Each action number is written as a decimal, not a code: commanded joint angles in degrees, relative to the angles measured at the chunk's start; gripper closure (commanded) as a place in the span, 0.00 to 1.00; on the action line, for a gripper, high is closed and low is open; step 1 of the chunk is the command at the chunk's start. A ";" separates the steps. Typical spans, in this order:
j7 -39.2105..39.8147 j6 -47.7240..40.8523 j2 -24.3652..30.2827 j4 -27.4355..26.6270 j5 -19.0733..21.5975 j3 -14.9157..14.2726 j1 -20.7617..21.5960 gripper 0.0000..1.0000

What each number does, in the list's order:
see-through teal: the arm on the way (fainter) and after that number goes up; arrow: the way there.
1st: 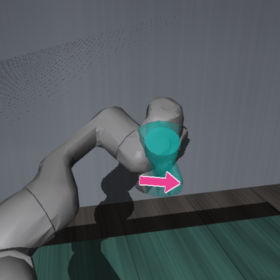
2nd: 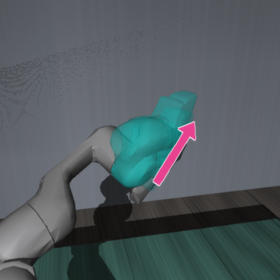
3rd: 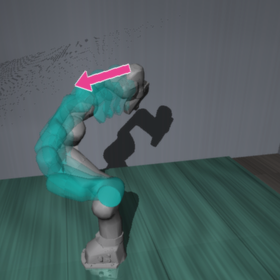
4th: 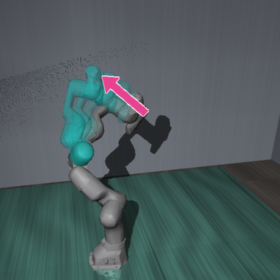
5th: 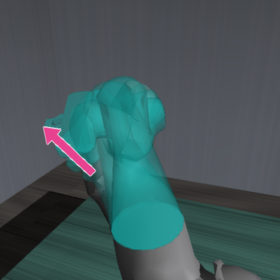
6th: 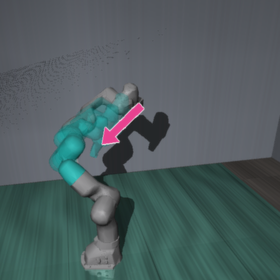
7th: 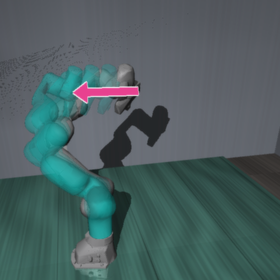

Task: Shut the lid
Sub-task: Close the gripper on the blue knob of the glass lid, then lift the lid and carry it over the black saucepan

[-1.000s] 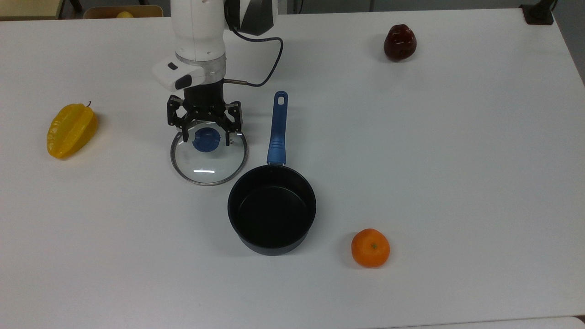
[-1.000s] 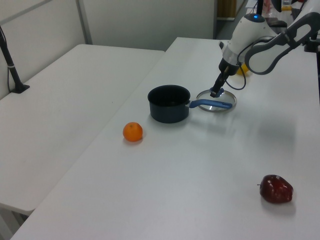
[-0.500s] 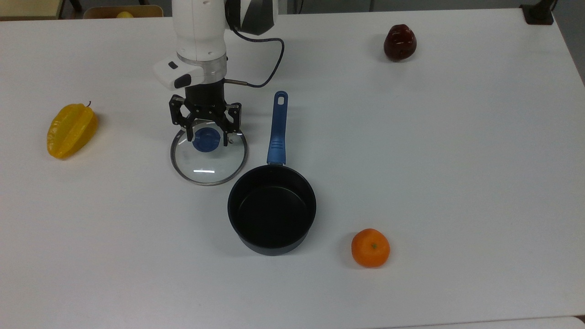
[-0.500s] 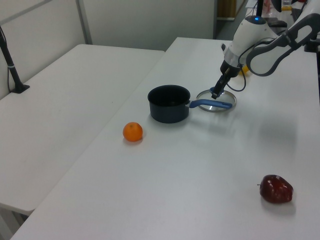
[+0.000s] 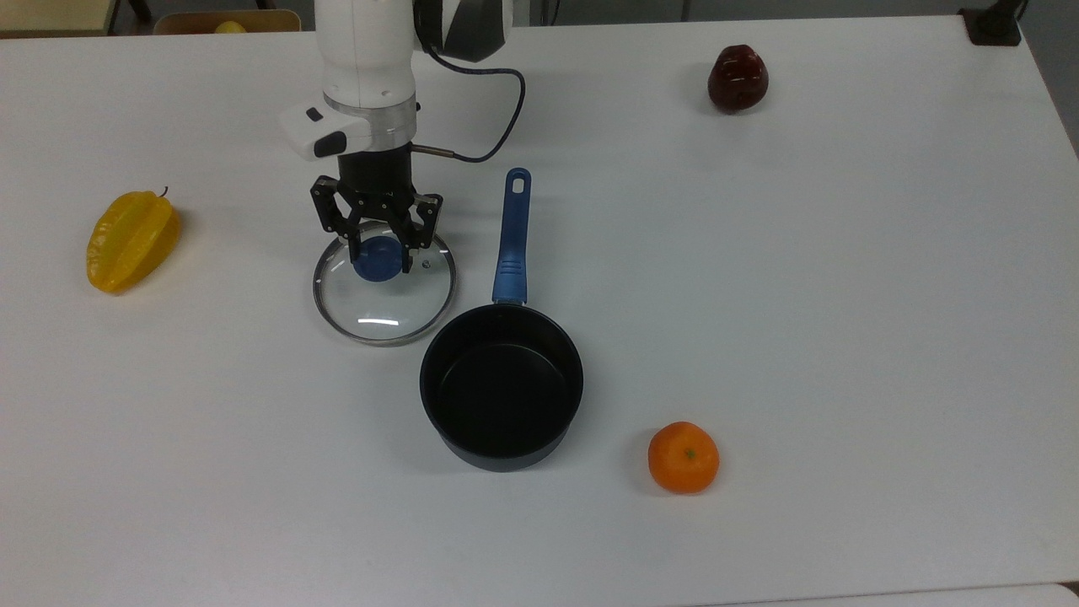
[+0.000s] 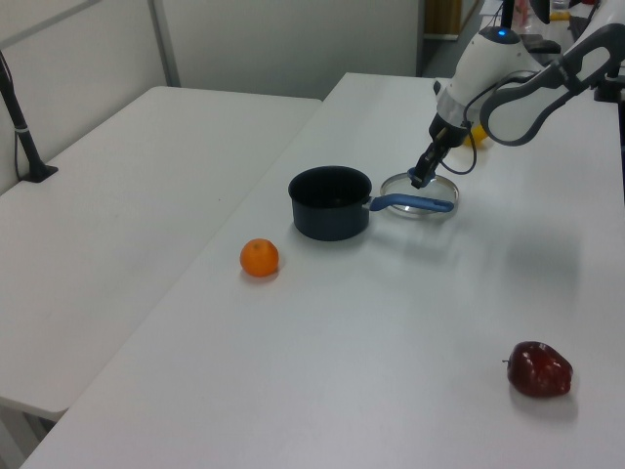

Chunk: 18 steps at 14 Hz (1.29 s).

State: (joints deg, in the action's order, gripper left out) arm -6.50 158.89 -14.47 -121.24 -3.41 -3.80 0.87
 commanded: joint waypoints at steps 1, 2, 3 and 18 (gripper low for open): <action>-3.95 -10.21 1.38 6.50 -0.02 -0.06 -0.08 0.63; -5.52 -15.57 0.94 10.71 -0.10 -0.07 0.00 0.63; -6.76 -20.15 0.50 15.11 -0.10 -0.07 0.09 0.63; -1.94 -16.33 -16.11 37.65 -1.51 0.55 9.94 0.62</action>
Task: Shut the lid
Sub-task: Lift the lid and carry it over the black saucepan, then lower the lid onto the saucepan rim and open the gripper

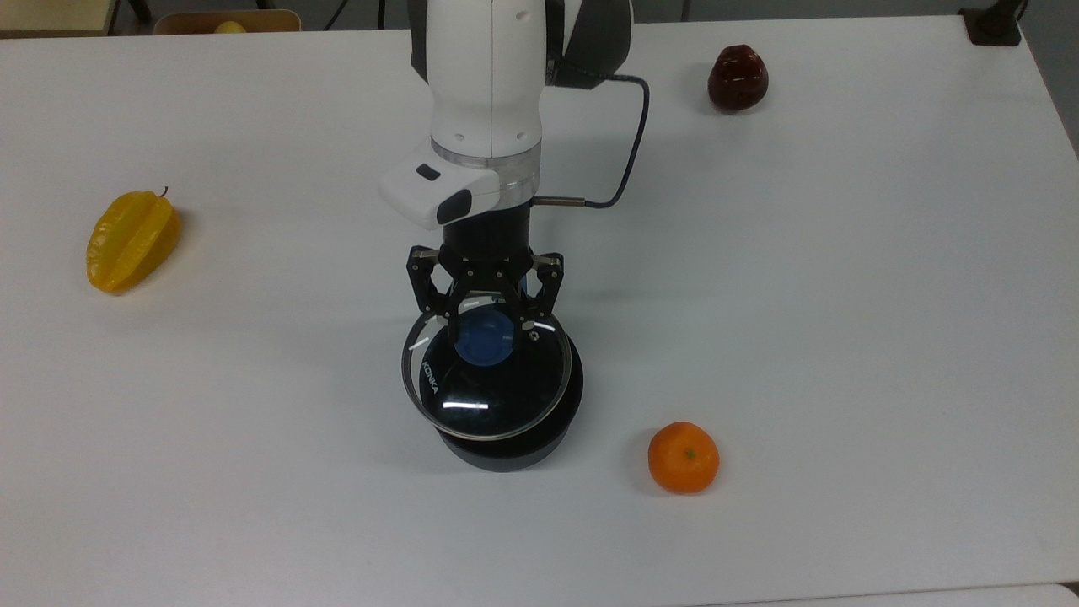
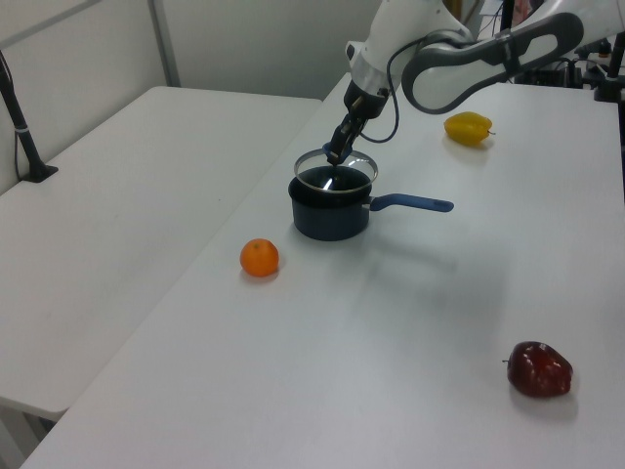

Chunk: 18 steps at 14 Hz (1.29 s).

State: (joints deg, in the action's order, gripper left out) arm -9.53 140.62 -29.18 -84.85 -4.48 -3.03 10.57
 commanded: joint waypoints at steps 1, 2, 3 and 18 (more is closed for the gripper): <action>1.09 1.94 -1.58 1.26 -0.45 -0.13 0.25 0.61; 1.09 1.94 -1.58 1.26 -0.45 -0.13 0.59 0.60; 1.09 1.94 -1.58 1.18 -0.62 -0.13 1.29 0.60; 0.65 2.20 -2.46 0.39 -0.88 -0.22 1.21 0.00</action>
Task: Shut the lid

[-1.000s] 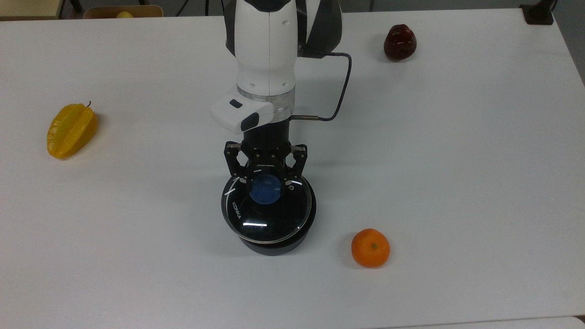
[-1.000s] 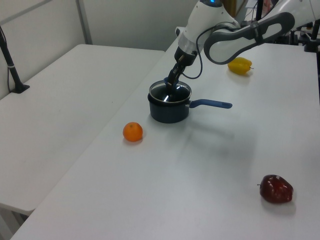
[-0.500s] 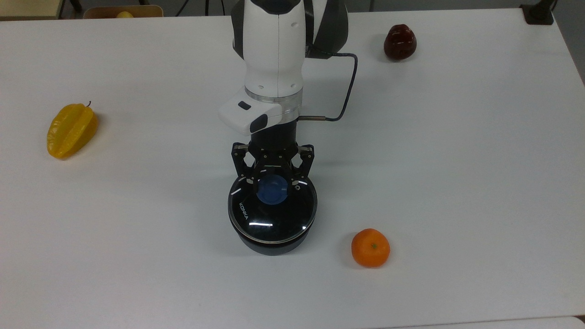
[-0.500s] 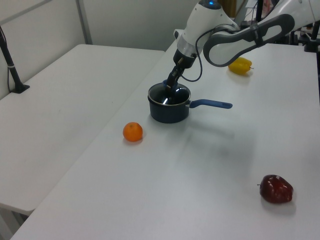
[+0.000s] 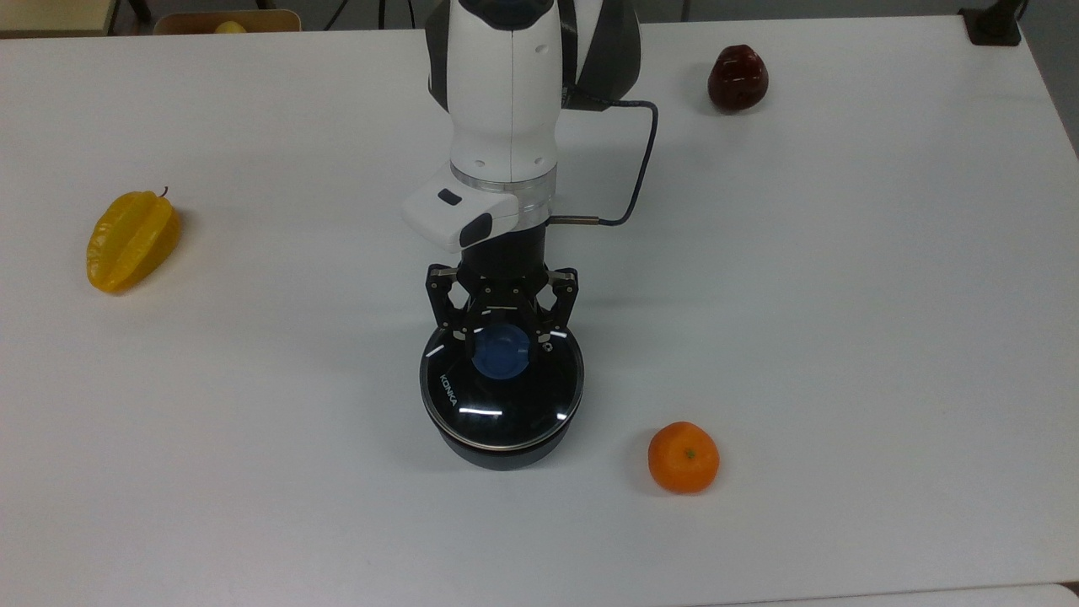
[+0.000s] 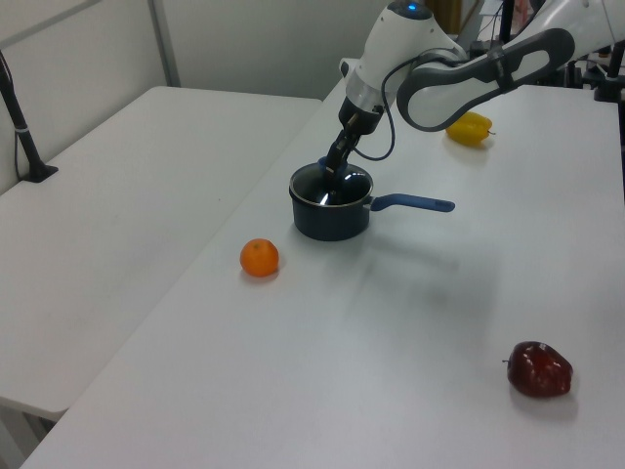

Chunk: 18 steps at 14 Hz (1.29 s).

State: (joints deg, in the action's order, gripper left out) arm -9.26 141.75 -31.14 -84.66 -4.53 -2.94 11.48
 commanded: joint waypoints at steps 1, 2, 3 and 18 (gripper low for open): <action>0.47 1.07 -0.41 0.19 -0.83 -0.31 0.29 0.00; 0.47 0.98 -0.24 0.28 -0.83 -0.31 0.38 0.00; 0.39 0.98 -0.06 0.28 -0.83 -0.31 0.38 0.00; 1.17 -43.03 32.78 -15.34 -0.22 -0.23 -0.22 0.00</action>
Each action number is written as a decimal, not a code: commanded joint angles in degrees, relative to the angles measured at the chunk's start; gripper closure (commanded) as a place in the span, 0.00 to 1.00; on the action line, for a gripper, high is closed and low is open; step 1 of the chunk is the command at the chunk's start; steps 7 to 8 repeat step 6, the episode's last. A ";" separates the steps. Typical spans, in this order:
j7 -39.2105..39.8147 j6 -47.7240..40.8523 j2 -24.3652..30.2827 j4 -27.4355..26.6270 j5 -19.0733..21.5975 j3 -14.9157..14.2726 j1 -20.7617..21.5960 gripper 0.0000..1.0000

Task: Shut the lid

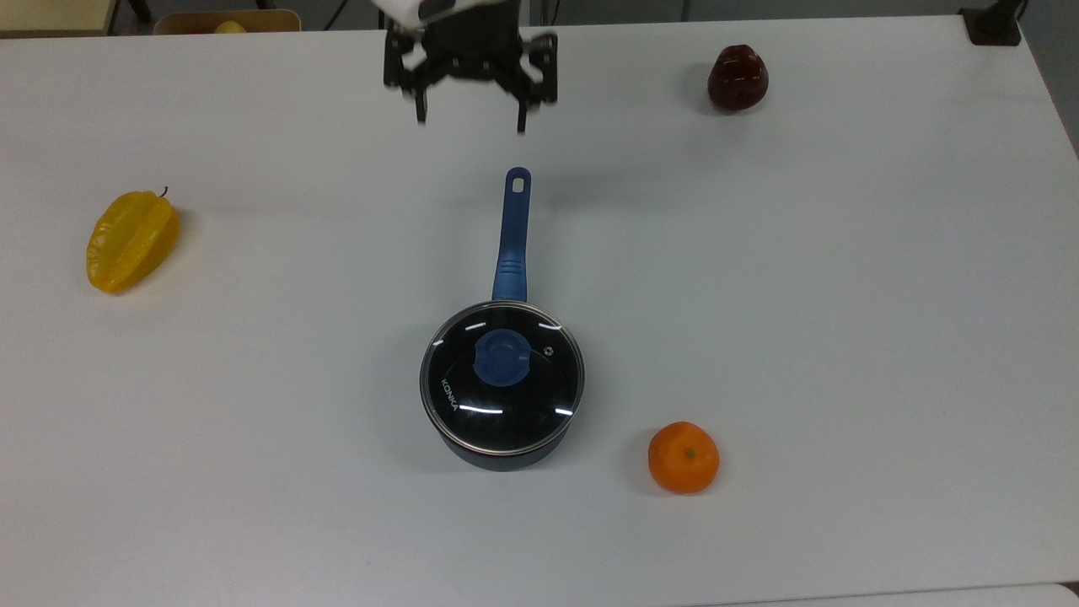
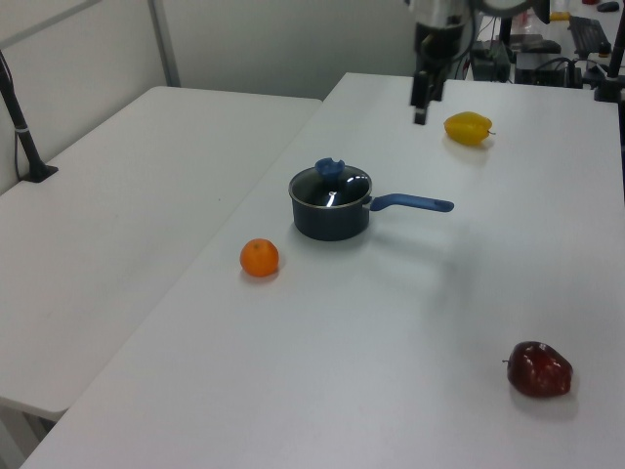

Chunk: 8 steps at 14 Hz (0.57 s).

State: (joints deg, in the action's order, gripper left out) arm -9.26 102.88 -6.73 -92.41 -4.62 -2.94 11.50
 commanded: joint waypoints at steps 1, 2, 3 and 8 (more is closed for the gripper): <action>2.05 -5.83 10.58 -8.40 0.39 -0.22 -1.99 0.00; 3.01 -7.67 11.30 -8.23 0.66 -0.14 -2.97 0.00; 4.85 -9.78 12.17 -7.79 1.27 -0.14 -4.46 0.00; 6.63 -10.94 12.80 -6.56 3.21 -0.31 -5.88 0.00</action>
